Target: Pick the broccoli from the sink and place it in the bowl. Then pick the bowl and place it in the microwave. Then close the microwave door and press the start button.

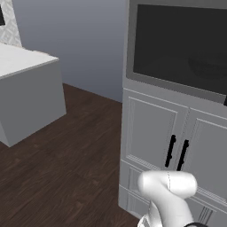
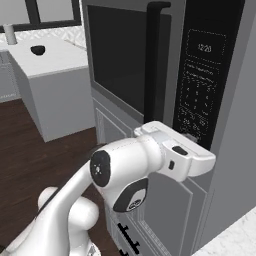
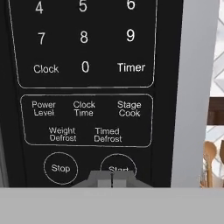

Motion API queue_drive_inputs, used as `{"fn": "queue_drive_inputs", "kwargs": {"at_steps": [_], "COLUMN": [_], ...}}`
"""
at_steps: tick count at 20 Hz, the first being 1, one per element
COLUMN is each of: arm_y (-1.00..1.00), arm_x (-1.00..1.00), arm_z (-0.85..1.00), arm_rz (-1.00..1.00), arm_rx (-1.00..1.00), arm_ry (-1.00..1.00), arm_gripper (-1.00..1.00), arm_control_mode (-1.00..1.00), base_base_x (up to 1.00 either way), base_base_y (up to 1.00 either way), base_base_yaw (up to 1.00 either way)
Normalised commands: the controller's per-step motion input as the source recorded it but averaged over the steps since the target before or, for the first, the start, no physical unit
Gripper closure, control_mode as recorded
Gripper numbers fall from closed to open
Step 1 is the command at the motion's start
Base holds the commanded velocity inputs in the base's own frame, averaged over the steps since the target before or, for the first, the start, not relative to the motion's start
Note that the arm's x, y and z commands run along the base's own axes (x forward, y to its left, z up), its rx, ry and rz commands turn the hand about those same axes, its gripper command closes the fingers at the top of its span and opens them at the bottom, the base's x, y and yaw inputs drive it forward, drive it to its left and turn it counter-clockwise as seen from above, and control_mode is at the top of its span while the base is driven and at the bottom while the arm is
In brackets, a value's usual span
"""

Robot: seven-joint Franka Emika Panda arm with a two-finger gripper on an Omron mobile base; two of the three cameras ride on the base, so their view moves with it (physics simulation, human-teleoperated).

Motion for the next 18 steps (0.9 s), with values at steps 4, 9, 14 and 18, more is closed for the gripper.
{"fn": "queue_drive_inputs", "kwargs": {"at_steps": [4, 9, 14, 18], "arm_y": [-0.13, -0.35, -0.1, 0.39], "arm_x": [0.52, 0.65, 0.37, -0.37], "arm_z": [-0.12, -0.2, -0.11, 0.0], "arm_rz": [0.01, 0.08, 0.06, 0.0], "arm_rx": [0.0, 0.03, 0.01, 0.0], "arm_ry": [0.05, 0.06, 0.03, -0.07], "arm_gripper": [1.0, 1.0, 1.0, 1.0], "arm_control_mode": [-1.0, -1.0, -1.0, -1.0], "base_base_x": [0.0, 0.0, 0.0, 0.0], "base_base_y": [0.0, 0.0, 0.0, 0.0], "base_base_yaw": [0.0, 0.0, 0.0, 0.0]}}
